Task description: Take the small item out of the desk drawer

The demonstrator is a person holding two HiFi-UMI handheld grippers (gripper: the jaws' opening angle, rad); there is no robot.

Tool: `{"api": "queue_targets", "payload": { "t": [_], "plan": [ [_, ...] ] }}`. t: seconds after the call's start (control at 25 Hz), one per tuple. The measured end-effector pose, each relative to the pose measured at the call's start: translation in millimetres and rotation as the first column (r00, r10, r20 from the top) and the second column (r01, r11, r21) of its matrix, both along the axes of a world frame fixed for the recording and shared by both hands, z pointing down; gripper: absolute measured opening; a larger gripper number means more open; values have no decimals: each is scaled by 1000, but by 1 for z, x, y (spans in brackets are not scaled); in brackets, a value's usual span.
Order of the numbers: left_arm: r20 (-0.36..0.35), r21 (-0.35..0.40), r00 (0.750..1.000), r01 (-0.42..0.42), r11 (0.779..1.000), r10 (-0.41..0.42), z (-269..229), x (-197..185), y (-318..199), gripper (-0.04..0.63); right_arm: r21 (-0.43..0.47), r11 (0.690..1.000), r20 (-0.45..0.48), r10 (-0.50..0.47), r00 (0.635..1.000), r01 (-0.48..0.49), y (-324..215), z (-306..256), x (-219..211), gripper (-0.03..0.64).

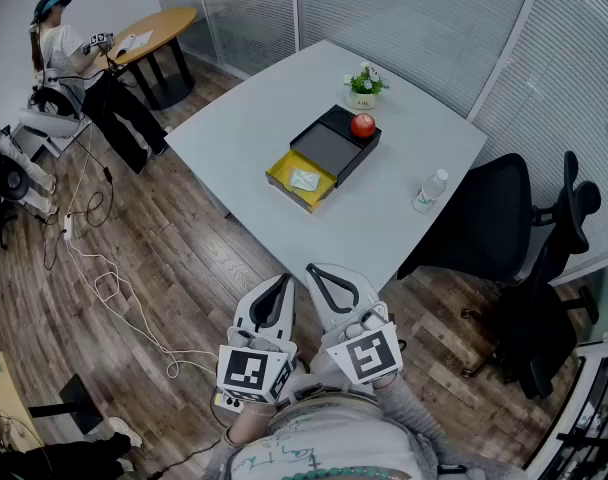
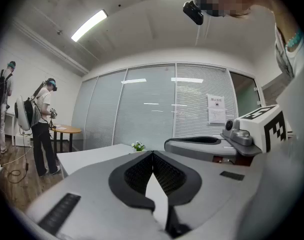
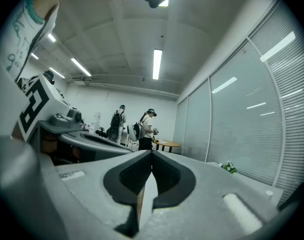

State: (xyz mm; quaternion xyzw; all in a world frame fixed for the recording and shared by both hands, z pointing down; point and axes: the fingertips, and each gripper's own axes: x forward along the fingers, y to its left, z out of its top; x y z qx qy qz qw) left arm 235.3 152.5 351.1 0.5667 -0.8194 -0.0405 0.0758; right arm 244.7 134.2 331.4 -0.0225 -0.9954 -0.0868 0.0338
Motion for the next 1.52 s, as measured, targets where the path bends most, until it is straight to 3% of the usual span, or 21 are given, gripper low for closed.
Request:
{"api": "queue_targets", "payload": {
  "t": [0.8,1.12,1.52],
  "plan": [
    [-22,-14,1000,-2,1000,1,14,11,-4,-2,-18,999,-12,-44,999,44,-1,10,5,3],
    [-27,-2,999,-34,999,34,19,-39,-3,-2,-48,999,-16,4,1000,-5,-4,12,-39,3],
    [-23,17,984,-176,984,176,7,-131,-18,-2,-31,992,-10,124,992,-125,-11,5,-127,3]
  ]
}}
